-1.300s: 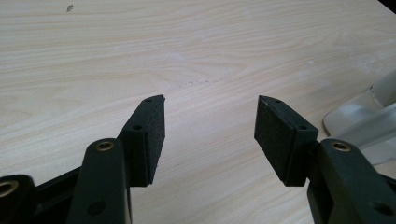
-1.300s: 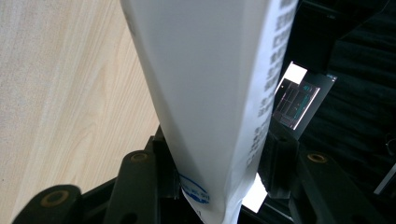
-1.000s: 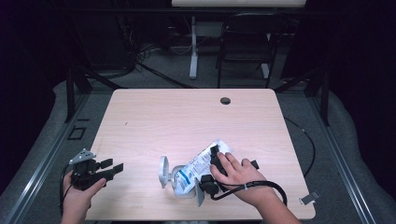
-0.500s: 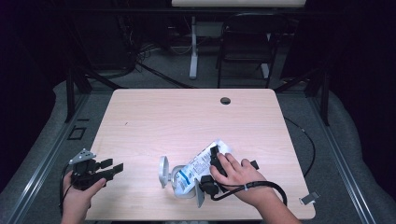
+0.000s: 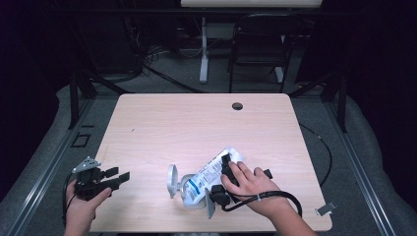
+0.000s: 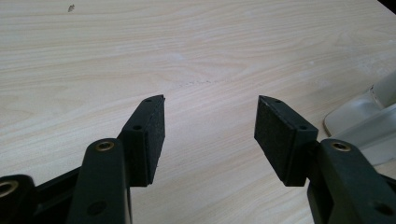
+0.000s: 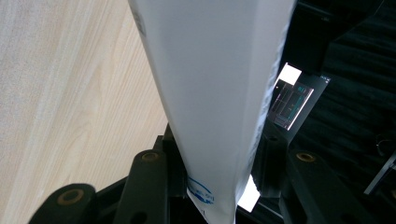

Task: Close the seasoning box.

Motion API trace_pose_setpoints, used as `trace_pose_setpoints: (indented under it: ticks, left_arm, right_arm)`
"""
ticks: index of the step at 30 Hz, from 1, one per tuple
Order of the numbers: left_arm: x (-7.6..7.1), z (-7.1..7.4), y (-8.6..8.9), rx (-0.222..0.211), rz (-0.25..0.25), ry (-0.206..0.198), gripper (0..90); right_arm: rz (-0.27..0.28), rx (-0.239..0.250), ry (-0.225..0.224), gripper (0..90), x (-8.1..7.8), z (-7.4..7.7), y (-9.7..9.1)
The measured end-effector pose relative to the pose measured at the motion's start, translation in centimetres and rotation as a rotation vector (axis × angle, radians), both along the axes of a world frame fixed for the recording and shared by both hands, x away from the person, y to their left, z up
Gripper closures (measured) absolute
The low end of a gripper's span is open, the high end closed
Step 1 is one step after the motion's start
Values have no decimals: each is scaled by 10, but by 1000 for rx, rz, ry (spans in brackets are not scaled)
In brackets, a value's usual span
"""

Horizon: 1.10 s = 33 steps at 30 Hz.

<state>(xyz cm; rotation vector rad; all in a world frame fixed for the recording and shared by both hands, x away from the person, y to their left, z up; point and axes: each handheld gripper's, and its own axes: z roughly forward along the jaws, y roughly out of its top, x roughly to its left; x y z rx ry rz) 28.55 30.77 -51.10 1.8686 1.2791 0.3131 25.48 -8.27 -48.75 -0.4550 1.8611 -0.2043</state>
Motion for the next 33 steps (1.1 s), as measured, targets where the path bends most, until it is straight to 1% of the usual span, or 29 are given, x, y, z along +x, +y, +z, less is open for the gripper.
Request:
trace_pose_setpoints:
  ticks: [1,2,7,10,24,28,33]
  left_arm:
    - [0,0,0,0,0,0,437]
    - [0,0,0,0,0,0,437]
    - [0,0,0,0,0,0,436]
    - [0,0,0,0,0,-1,437]
    - [0,0,0,0,1,-2,437]
    - [0,1,1,5,0,3,437]
    - [0,0,0,0,1,-1,437]
  right_arm:
    - [3,-2,-1,639,0,0,0]
    - [10,9,6,640,0,0,0]
    - [11,9,4,644,0,0,0]
    - [4,-7,-7,645,-1,1,1]
    - [5,-6,-8,655,-1,1,1]
    - [11,-7,-9,657,-1,1,1]
    - [12,0,-10,666,-1,1,0]
